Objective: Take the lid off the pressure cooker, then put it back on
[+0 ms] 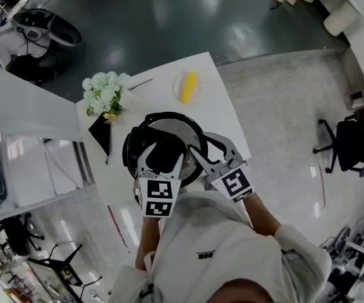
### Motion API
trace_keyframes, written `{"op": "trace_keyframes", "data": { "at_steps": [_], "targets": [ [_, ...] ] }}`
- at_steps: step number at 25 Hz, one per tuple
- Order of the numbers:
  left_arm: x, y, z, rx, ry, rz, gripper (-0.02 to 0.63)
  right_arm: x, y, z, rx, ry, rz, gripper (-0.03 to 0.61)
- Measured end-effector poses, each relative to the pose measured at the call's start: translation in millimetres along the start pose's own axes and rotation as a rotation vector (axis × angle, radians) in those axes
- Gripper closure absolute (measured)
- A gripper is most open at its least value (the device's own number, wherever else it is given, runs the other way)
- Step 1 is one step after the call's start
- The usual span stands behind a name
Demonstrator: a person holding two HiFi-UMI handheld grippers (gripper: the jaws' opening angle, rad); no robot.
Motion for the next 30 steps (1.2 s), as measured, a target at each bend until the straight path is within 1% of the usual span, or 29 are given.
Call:
{"op": "trace_keyframes", "data": {
  "at_steps": [15,21,28,30],
  "targets": [
    [-65.0,-33.2,-52.0,0.043,-0.098,-0.054,0.318,18.6,49.7,-67.0,0.093,-0.044,-0.007,0.423],
    [-82.4,-53.0,-77.6,0.073,-0.139,-0.067,0.318,31.7,66.0,-92.7,0.136,-0.031,-0.023,0.423],
    [-99.3,-79.0,-107.2,0.113,-0.167,-0.061,0.318,47.3,86.1,-121.4,0.179,-0.073,-0.002,0.423],
    [-103.8,-85.0,-114.2,0.120,-0.174,-0.064,0.318,52.1,90.1,-128.7,0.190,-0.066,-0.007,0.423]
  ]
}}
Point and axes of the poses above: the fingertips, and each gripper's own axes: y backward along the fingers, z to its left, x out of its underside, the point moved 2 cm from there along y, backward along the fingers, and after that the axes turned 11 degrees about z, right-handed, at the moved point
